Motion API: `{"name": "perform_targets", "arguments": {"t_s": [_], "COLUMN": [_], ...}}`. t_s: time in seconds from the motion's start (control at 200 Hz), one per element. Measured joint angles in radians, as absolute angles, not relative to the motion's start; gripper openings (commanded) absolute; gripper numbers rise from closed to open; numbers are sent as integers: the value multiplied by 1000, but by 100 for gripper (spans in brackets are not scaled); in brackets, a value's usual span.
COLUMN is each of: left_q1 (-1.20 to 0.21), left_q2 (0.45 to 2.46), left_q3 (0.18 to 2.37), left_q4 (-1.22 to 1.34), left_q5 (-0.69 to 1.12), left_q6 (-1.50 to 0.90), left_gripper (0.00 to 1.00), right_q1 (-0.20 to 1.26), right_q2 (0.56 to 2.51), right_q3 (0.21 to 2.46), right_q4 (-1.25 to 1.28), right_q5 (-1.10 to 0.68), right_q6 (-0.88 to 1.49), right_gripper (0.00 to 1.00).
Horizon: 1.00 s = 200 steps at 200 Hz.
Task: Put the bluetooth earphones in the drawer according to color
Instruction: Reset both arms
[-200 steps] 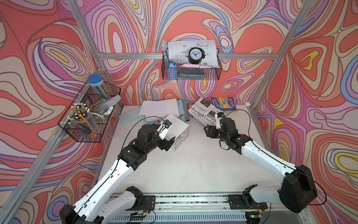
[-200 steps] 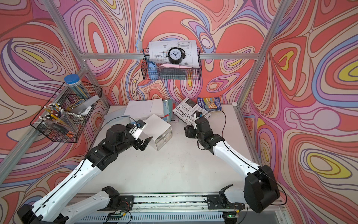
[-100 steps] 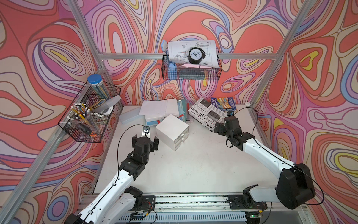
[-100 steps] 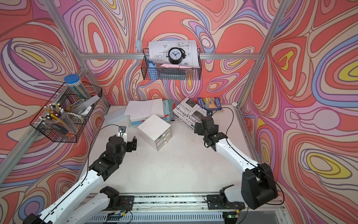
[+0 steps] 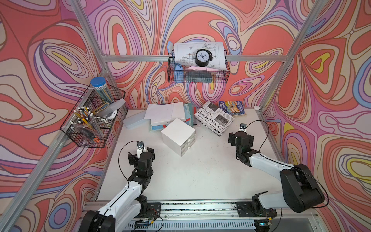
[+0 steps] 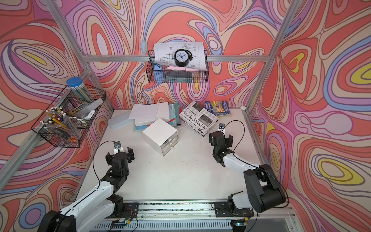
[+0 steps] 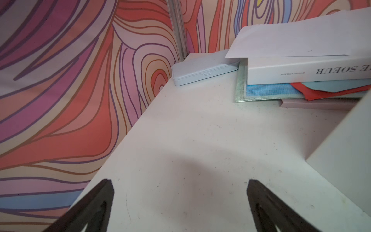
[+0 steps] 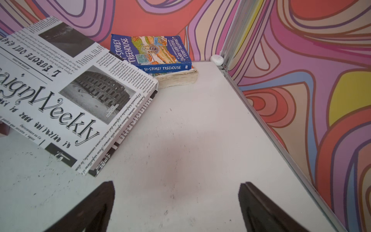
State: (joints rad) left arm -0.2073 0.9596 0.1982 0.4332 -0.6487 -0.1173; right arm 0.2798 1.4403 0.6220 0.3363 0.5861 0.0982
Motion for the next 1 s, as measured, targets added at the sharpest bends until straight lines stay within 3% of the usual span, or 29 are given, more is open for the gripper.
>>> {"name": "perform_targets", "arguments": {"t_s": [0.351, 0.626, 0.801, 1.001], "left_q1": [-56, -27, -20, -20], "left_q2": [1423, 1519, 1528, 1530], "left_q3": [294, 320, 320, 333], "left_q4": [793, 923, 936, 926], "left_q5": [-459, -259, -216, -205], "left_q6": [-89, -78, -76, -76], "left_gripper": [98, 99, 98, 99], "right_q1": [235, 142, 79, 54], "right_q2": [1648, 1667, 1674, 1690], "right_q3": [532, 466, 434, 434], "right_q4": [772, 907, 992, 996], "right_q5": [559, 433, 295, 256], "right_q6": [-68, -52, -24, 4], "right_gripper": [98, 98, 98, 98]}}
